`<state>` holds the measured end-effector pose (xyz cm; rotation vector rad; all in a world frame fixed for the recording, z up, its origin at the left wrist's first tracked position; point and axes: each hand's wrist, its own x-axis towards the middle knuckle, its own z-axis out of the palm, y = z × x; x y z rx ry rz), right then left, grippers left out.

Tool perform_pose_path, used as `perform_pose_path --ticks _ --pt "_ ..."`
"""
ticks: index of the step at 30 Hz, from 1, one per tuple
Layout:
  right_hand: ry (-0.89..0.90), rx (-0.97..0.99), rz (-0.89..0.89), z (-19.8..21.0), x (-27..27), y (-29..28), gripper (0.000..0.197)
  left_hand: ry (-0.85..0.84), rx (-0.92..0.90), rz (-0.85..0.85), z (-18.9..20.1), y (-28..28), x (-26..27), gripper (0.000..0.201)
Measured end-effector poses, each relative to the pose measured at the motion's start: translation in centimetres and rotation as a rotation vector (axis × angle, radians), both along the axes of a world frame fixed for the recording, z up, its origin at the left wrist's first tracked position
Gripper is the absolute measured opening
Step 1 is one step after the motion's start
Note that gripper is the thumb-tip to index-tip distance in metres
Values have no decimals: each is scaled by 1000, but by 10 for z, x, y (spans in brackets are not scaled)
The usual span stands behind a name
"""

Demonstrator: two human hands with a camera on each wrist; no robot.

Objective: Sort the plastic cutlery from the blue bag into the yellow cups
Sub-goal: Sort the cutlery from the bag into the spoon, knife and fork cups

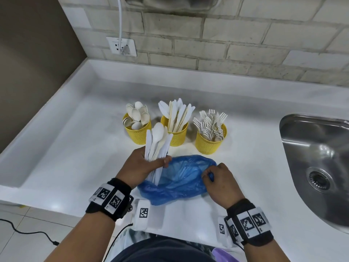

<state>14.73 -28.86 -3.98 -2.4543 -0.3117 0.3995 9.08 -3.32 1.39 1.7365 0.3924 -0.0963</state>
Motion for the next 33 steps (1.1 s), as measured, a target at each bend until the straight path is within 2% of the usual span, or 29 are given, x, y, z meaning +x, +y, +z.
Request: perform_pose_path --ticks 4,8,10,11,14,18,21,24,26,29,31,33 --pt "-247 -308 11 12 -11 8 26 -46 -98 27 5 -2 2 24" --pt "-423 -276 74 36 -24 26 31 -116 -93 19 10 -7 5 16" --pt "-366 -173 245 42 -30 34 41 -148 -116 29 12 -7 7 19" --pt "-273 -143 350 43 -33 38 46 -159 -129 34 13 -7 8 20" --pt "11 -236 562 35 -41 43 50 -185 -153 56 18 -7 10 20" --pt "160 -402 637 21 -43 33 46 -211 -260 128 27 1 15 16" --pt "169 -425 626 21 -42 27 46 -249 -416 221 37 8 18 13" --pt "184 -410 610 27 -40 26 48 -302 -551 237 50 10 20 12" --pt "123 -277 533 38 -37 26 44 -323 -603 231 55 10 20 14" --pt "6 131 326 59 -28 27 41 -327 -616 188 61 5 21 15" --pt "102 376 198 73 -21 33 49 -330 -627 146 64 -4 21 12" --pt "336 637 135 84 -14 41 69 -320 -613 87 68 -16 21 10"
